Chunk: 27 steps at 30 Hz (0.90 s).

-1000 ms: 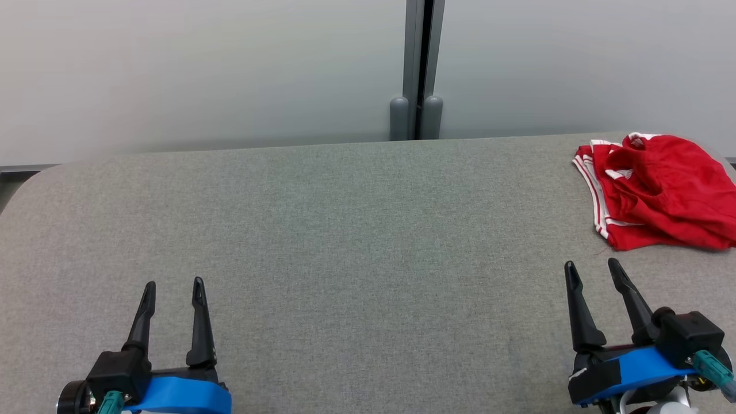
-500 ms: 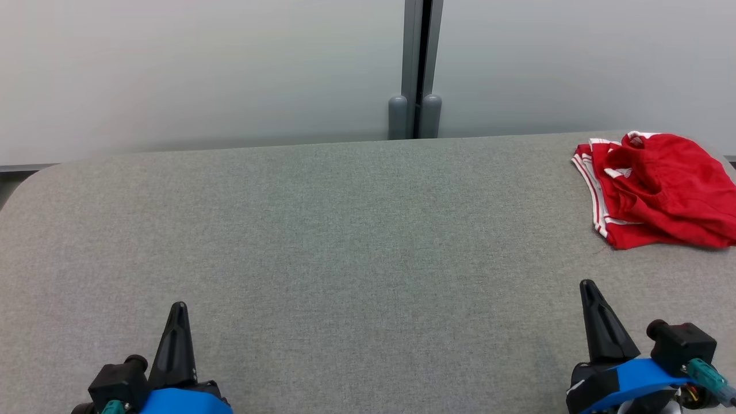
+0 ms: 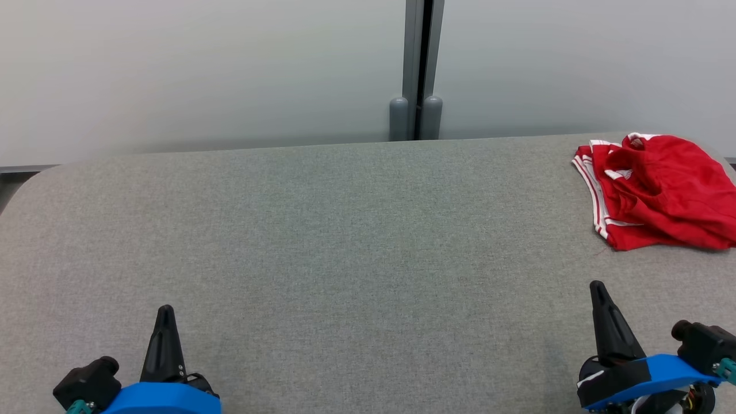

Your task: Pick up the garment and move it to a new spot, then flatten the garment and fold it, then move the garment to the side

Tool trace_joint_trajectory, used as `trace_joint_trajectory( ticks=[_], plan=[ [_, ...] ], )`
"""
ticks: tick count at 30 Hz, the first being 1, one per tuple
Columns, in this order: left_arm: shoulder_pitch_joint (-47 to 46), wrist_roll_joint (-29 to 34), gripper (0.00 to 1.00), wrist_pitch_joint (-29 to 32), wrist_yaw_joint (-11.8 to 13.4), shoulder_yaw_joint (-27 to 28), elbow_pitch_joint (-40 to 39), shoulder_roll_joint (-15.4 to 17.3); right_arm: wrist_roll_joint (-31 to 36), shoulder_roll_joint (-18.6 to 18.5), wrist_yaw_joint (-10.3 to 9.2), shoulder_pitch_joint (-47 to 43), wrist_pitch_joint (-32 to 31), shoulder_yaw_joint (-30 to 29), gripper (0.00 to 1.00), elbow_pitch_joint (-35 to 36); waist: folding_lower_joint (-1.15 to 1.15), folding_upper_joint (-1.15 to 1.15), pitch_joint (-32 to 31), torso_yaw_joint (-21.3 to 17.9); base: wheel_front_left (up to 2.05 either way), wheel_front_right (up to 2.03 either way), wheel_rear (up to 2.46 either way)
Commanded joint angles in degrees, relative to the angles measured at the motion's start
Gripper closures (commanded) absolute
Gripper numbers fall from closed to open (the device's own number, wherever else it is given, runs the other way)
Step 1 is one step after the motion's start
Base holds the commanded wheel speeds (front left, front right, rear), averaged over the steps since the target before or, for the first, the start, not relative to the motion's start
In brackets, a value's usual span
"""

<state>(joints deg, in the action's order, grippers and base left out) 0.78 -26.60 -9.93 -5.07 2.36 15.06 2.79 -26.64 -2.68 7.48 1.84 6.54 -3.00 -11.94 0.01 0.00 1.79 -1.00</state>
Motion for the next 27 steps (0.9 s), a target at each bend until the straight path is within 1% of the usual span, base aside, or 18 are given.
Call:
trace_joint_trajectory(
  ticks=[1, 14, 27],
  plan=[
    [-1.94, -1.95, 1.0, 0.42, -0.2, 0.27, -0.93, 0.1, -2.06, -0.18, 0.01, 1.24, -0.48, -0.3, 1.0, 0.68, 0.0, 0.0, -0.01, 0.02, 0.0, 0.0, 0.0],
    [-2.97, -13.74, 1.0, 3.34, -0.63, 0.98, -1.05, 0.11, -13.82, -0.2, 0.01, 1.96, -2.78, -0.9, 1.0, 0.22, 0.0, 0.0, -0.21, 0.14, 0.0, 0.0, 0.0],
    [-3.88, -23.96, 1.0, 5.92, -0.99, 1.67, -1.1, 0.11, -24.02, -0.22, 0.01, 2.5, -4.84, -1.45, 1.0, -0.21, 0.0, 0.0, -0.4, 0.26, 0.0, 0.0, 0.0]
  ],
)
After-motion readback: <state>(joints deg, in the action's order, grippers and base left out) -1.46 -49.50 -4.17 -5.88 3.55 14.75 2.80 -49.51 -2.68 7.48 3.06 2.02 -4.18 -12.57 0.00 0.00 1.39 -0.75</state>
